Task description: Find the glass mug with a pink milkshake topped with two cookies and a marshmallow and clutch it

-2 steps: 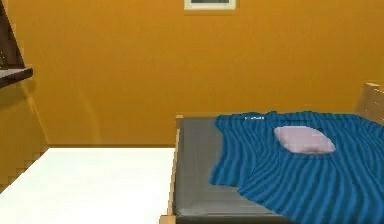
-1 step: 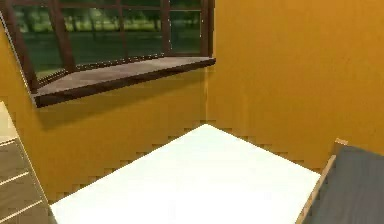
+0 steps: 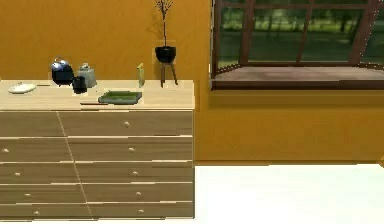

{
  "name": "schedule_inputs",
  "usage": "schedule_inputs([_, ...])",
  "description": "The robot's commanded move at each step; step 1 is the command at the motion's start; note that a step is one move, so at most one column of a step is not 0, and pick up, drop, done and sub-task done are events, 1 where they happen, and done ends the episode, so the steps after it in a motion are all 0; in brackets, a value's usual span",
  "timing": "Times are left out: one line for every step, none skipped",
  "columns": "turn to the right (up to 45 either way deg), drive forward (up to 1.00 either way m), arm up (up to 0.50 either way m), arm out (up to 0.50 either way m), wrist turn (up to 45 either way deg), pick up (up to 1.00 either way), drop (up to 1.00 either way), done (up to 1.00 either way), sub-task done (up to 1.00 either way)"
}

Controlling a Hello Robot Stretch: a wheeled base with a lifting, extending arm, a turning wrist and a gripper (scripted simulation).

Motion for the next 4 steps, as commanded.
schedule_inputs([-15.0, 0.0, 0.0, 0.0, 0.0, 0.0, 0.0, 0.0, 0.0])
schedule_inputs([0.0, 0.65, 0.0, 0.0, 0.0, 0.0, 0.0, 0.0, 0.0])
schedule_inputs([-45.0, 0.0, 0.0, 0.0, 0.0, 0.0, 0.0, 0.0, 0.0])
schedule_inputs([-45.0, 0.0, 0.0, 0.0, 0.0, 0.0, 0.0, 0.0, 0.0])
